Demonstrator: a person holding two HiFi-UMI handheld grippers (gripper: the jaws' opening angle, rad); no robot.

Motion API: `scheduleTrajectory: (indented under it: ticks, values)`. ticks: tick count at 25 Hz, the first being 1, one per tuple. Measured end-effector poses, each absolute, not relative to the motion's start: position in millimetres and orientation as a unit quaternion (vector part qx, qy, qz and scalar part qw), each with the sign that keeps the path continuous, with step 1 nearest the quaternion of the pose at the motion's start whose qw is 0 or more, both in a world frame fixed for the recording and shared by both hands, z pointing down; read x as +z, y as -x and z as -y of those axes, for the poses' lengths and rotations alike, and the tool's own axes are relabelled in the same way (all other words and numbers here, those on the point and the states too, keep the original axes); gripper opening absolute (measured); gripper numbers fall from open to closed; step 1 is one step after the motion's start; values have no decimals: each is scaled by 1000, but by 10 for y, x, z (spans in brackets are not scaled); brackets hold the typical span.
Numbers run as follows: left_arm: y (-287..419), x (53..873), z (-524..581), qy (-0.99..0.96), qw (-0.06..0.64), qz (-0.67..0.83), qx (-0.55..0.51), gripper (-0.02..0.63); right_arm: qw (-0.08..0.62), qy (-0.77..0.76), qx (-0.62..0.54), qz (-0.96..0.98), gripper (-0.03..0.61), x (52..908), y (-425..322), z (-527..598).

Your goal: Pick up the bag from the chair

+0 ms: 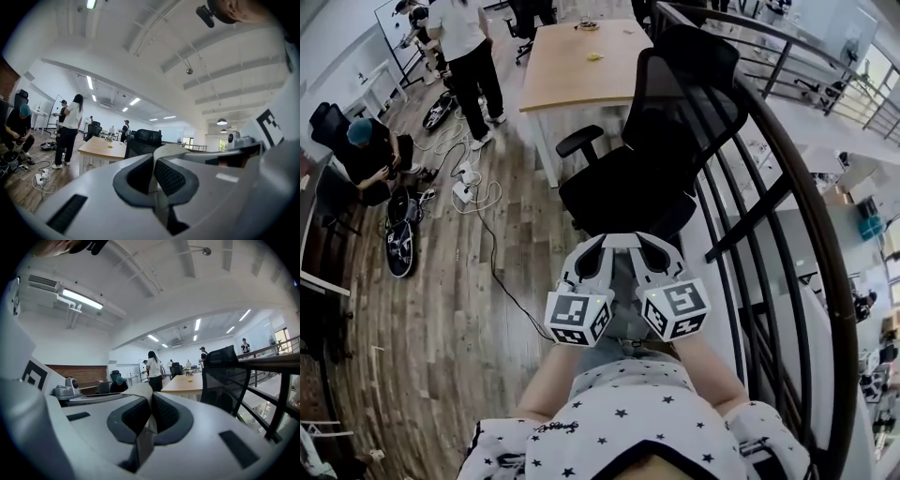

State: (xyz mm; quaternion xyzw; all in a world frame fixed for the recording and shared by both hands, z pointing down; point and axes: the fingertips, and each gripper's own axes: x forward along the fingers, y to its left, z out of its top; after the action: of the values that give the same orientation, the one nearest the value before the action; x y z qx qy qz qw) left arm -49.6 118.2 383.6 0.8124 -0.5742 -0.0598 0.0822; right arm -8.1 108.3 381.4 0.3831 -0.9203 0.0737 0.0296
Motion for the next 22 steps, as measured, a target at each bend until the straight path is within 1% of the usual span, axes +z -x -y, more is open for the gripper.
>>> scheduleTrajectory:
  ticks: [5,11,22]
  values:
    - [315,3877,-1434,-832,76,547,-58,15,25,-399,73,914,-5,3875,-98,-1387]
    - [136,3892,-1537,-845,78,527,-52,15,17,-417,77,906,-5,3909,-278,-1471]
    - [164,3827,-1539,-847,78,523,-57,15,3,-416,65,907,-5,3831,-247,-1472]
